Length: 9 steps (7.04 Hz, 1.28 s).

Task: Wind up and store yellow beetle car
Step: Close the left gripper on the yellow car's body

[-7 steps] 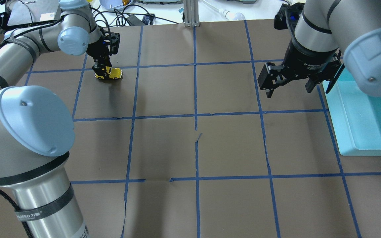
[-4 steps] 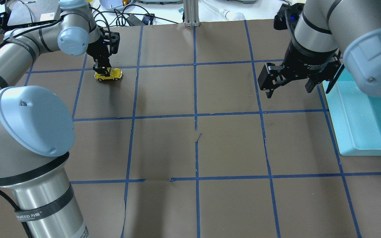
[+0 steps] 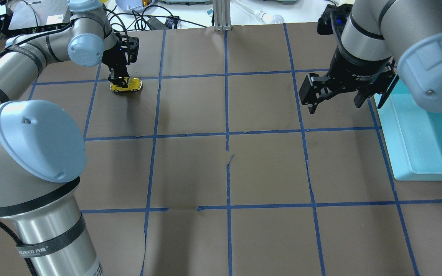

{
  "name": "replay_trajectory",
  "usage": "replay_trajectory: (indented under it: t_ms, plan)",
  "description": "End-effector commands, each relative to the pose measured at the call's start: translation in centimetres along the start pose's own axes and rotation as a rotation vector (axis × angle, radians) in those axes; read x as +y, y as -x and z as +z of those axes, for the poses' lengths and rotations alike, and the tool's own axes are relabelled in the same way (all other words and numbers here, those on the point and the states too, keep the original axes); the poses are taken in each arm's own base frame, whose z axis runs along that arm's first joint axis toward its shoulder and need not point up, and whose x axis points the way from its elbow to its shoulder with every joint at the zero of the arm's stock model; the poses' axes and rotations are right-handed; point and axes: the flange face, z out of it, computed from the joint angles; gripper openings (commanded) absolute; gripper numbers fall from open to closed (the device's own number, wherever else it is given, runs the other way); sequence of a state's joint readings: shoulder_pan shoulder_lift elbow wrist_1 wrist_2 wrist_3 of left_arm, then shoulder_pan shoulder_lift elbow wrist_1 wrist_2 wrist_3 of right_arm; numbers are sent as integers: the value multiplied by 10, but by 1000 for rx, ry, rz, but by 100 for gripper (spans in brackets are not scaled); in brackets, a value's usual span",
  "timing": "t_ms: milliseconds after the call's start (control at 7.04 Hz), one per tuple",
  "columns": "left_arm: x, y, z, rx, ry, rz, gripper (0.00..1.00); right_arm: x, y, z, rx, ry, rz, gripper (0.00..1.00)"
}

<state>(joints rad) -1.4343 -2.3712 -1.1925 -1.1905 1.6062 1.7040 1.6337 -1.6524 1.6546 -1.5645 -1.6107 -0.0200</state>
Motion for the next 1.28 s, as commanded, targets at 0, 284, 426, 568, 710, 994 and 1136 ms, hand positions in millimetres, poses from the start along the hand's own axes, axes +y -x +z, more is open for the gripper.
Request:
replay_trajectory:
  t_ms: [0,284,426,568,710,994,1136]
  plan:
    - [0,-3,-2,-2,0,0,0,0,0,1,0,2,0,100]
    - [0,-6,-2,2,4,3,0,0,1,1,-2,4,-3,100]
    - [1,-7,-3,2,6,41,0,0,1,2,-2,4,-2,100]
    - [2,-7,-3,2,7,46,0,0,1,2,-2,1,-2,100]
    - [15,-6,-4,1,5,31,0,1,1,1,-3,-1,-1,100]
    - [34,-7,-5,2,2,34,0,0,1,-1,-4,-4,-1,100]
    - [37,-7,-3,4,5,30,0,0,1,-1,-4,-4,-1,100]
